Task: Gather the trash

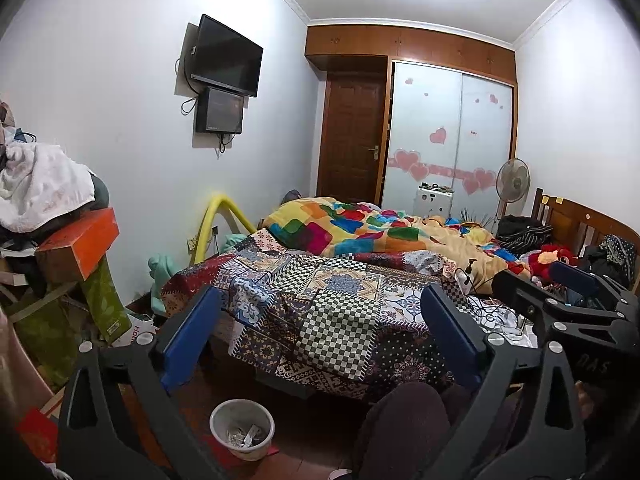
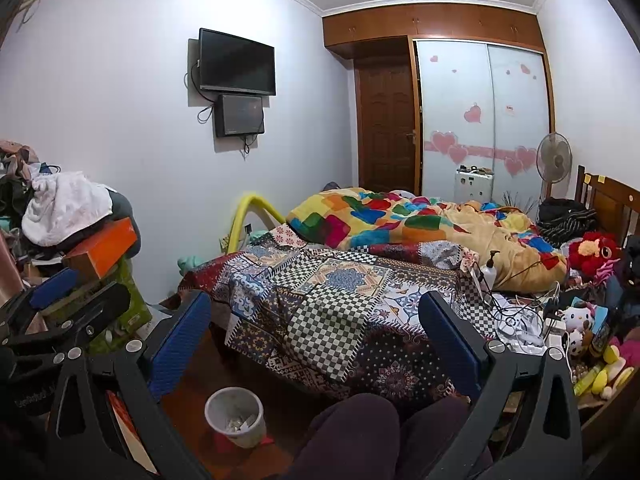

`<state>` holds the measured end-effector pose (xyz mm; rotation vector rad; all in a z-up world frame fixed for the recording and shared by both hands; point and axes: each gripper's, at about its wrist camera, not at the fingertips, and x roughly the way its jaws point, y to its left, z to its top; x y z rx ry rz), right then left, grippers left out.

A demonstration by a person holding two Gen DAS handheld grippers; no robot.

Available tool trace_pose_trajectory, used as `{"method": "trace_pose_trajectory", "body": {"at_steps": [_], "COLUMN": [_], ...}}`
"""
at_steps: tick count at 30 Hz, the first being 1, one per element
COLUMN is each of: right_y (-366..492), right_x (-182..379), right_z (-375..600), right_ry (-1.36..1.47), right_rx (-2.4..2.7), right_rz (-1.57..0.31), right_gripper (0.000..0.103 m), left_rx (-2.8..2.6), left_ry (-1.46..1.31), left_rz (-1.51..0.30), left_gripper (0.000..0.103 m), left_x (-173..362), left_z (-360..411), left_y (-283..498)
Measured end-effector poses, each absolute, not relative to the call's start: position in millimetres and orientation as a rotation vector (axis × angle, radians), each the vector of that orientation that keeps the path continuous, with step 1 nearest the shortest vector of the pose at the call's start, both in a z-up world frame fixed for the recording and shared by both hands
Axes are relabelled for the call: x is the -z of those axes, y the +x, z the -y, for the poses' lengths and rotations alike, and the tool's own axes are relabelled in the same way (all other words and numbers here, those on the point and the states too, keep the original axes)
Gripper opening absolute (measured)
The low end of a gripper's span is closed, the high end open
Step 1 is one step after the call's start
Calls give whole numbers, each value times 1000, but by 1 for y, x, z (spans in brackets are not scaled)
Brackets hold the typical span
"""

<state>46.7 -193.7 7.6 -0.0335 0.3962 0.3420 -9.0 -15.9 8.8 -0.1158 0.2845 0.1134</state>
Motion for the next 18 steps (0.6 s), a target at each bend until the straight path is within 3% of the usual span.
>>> {"method": "trace_pose_trajectory", "body": {"at_steps": [18], "right_y": [51], "right_x": [-11], "right_z": [196], "right_ry": [-25], "right_rx": [-336], "right_rz": [-400], "right_gripper": [103], "left_rx": [-100], "left_ry": [-143], "left_rz": [-287], "left_gripper": [101], "left_x": [-8], "left_z": [9], "left_y": [-9]}}
